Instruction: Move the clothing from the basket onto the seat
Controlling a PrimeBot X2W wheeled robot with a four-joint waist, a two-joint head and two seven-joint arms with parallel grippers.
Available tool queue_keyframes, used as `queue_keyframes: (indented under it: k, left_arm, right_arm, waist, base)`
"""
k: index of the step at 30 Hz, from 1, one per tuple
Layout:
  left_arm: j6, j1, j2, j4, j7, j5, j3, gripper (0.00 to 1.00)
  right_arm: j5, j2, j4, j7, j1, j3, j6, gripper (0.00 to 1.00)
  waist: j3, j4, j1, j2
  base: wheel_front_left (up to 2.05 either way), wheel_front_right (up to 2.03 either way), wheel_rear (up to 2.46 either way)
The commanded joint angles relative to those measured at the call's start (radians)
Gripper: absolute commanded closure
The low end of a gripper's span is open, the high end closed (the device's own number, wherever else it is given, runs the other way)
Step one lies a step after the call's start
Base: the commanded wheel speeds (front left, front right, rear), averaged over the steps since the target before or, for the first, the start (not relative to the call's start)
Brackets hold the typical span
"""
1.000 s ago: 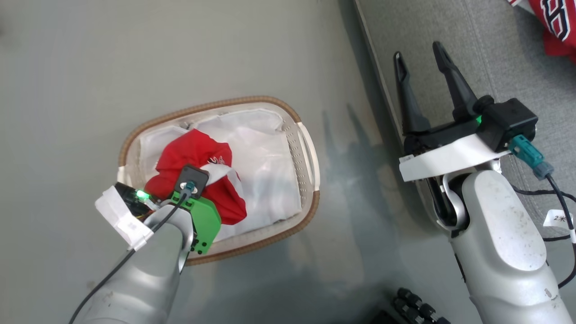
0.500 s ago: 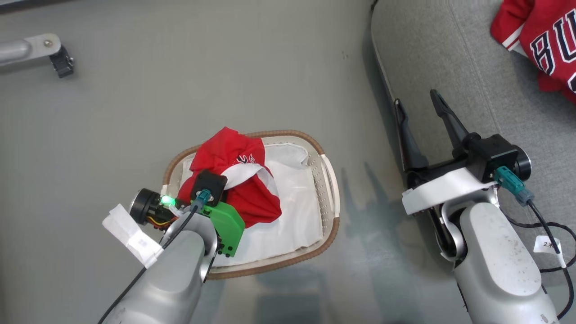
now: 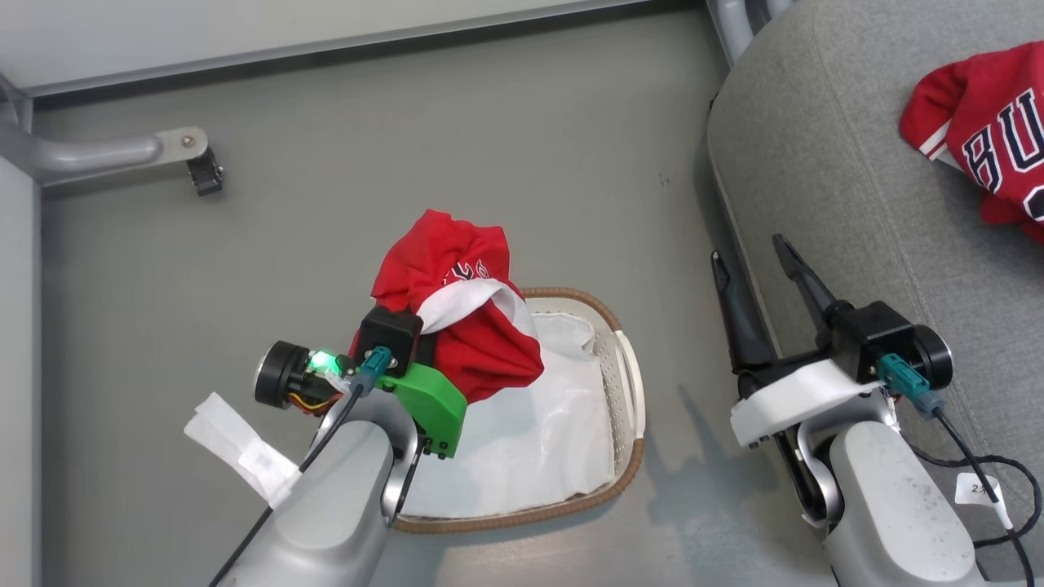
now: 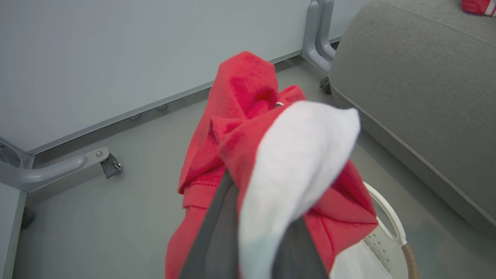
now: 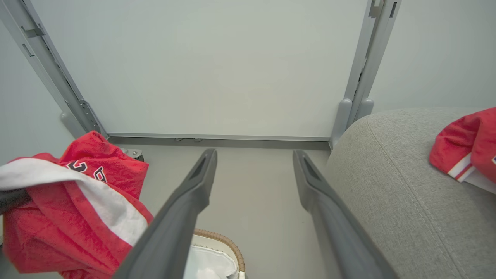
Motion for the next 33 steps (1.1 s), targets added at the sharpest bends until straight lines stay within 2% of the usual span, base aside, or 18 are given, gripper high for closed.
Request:
queue_keyframes:
  k: [1, 17, 33]
  left_arm:
    - [0.003, 0.018, 0.003, -0.019, 0.0, -0.005, 0.008, 1.0]
    - [-0.015, 0.074, 0.003, -0.274, 0.0, -0.019, 0.053, 1.0]
    - [-0.012, 0.103, 0.004, -0.437, 0.0, -0.041, 0.038, 1.0]
  right_arm:
    - [-0.005, -0.005, 0.005, -0.002, 0.021, -0.003, -0.001, 0.0]
    - [-0.026, -0.005, 0.024, -0.002, 0.101, -0.019, -0.001, 0.0]
    - [-0.015, -0.005, 0.04, -0.002, 0.159, -0.01, -0.001, 0.0]
  waist:
    - [-0.036, 0.017, 0.0, 0.0]
    - [-0.128, 0.052, 0.0, 0.0]
    - [-0.175, 0.062, 0.0, 0.0]
  base:
    - [0.0, 0.0, 0.0]
    - [0.0, 0.0, 0.0]
    - [0.0, 0.0, 0.0]
